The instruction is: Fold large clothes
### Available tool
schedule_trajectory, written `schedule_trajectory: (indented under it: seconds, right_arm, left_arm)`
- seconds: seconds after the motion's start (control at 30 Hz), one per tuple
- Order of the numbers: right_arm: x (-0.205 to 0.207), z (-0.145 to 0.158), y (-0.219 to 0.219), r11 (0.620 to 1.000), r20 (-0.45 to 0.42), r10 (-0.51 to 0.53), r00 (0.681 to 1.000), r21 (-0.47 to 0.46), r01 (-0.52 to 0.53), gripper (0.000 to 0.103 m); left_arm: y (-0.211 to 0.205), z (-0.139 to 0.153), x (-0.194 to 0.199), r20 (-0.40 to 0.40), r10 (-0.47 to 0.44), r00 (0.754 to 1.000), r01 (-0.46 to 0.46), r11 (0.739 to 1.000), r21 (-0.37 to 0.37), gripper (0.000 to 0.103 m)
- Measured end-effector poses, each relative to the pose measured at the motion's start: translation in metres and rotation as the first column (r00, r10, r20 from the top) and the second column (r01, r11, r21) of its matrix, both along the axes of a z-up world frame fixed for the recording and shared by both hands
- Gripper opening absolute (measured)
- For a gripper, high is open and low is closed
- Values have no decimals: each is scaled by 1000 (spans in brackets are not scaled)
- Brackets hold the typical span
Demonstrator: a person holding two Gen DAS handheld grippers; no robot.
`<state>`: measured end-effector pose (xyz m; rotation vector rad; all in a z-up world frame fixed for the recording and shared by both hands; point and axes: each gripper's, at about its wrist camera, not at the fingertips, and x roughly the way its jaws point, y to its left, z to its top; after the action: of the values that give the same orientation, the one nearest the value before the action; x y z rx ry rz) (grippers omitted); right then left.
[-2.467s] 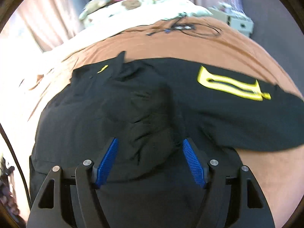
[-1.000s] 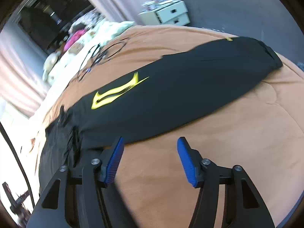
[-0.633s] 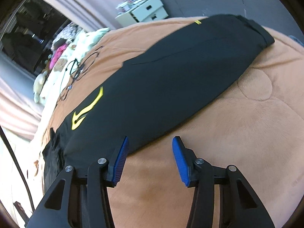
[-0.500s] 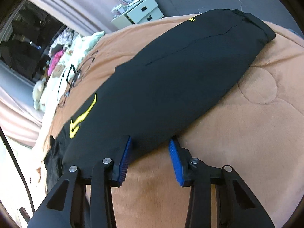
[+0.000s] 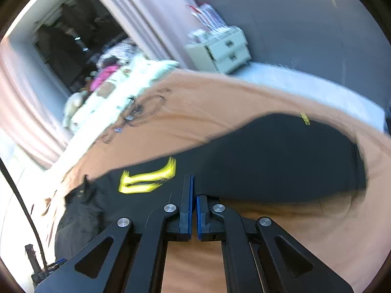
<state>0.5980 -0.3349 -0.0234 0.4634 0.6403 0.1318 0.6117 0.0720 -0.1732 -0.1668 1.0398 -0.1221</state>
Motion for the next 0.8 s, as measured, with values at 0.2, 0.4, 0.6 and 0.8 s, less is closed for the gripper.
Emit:
schedule_trajectory:
  seconds: [0.2,0.4,0.6,0.8]
  right_arm:
    - [-13,54,55,992,108,124,986,-17,-122,0]
    - [-25,81,125,967,157,253,955,-50,-248,0]
    - [-35,92,186,927,168,375,912,-84,-366,0]
    - [-32,83,215,868,140,497,856,-85,-490,0]
  left_arm:
    - [17,24,-17,34,29,999,-28,1000,-7,78]
    - [55,54,-47,78,97,992,-96,995,-7,78]
    - [95,75,-83,104,158,982,-161,987,20,78]
    - [132,89,-118,128,219,967,-225,974,34,78]
